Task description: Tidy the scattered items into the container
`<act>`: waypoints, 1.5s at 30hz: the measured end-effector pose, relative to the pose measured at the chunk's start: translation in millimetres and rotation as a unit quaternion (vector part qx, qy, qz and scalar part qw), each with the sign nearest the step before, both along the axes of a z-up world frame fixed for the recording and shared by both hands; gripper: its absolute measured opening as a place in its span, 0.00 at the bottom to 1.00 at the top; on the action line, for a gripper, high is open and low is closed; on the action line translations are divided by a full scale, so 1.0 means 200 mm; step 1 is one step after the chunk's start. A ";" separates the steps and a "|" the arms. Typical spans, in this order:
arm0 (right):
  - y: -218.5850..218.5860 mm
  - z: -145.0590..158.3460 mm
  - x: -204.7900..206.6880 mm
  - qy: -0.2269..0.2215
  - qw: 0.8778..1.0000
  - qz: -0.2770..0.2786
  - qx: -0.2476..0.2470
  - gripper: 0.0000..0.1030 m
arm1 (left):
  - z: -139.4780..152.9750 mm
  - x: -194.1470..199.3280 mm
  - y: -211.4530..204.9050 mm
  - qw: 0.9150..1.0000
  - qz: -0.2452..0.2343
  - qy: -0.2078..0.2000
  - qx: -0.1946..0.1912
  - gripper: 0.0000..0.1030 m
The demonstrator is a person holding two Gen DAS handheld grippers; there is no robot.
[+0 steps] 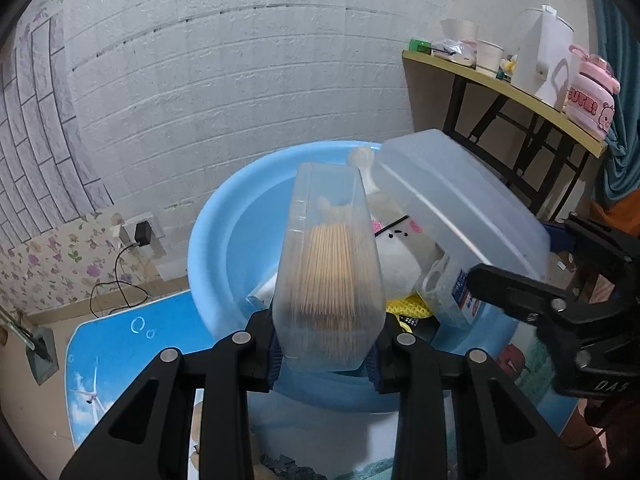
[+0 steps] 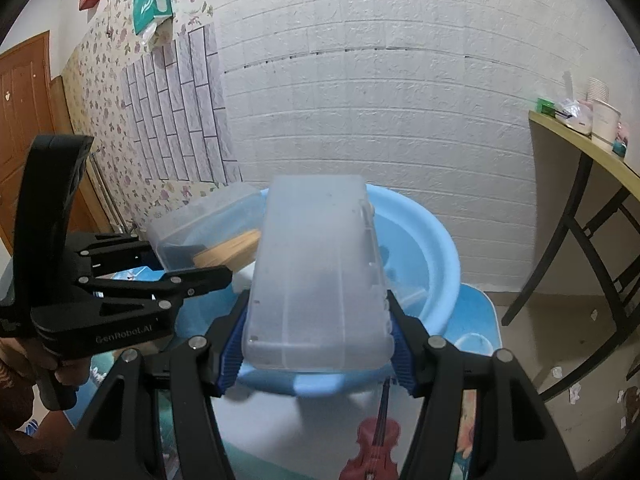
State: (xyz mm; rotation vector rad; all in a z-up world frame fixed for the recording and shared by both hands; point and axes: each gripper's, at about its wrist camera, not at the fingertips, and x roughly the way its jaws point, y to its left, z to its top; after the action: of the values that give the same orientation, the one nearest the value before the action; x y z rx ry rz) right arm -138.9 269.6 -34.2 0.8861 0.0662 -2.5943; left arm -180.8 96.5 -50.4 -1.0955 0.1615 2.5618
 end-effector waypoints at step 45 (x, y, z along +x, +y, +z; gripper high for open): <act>-0.15 -0.01 0.25 -0.018 1.000 0.007 0.004 0.64 | -0.07 0.47 -0.55 0.996 0.094 0.008 -0.002 0.72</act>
State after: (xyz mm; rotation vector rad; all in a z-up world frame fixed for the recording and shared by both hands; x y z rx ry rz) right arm -88.0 239.4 -35.6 0.9312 0.0722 -2.5649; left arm -87.6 -12.6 -64.3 -1.1415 0.0687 2.7372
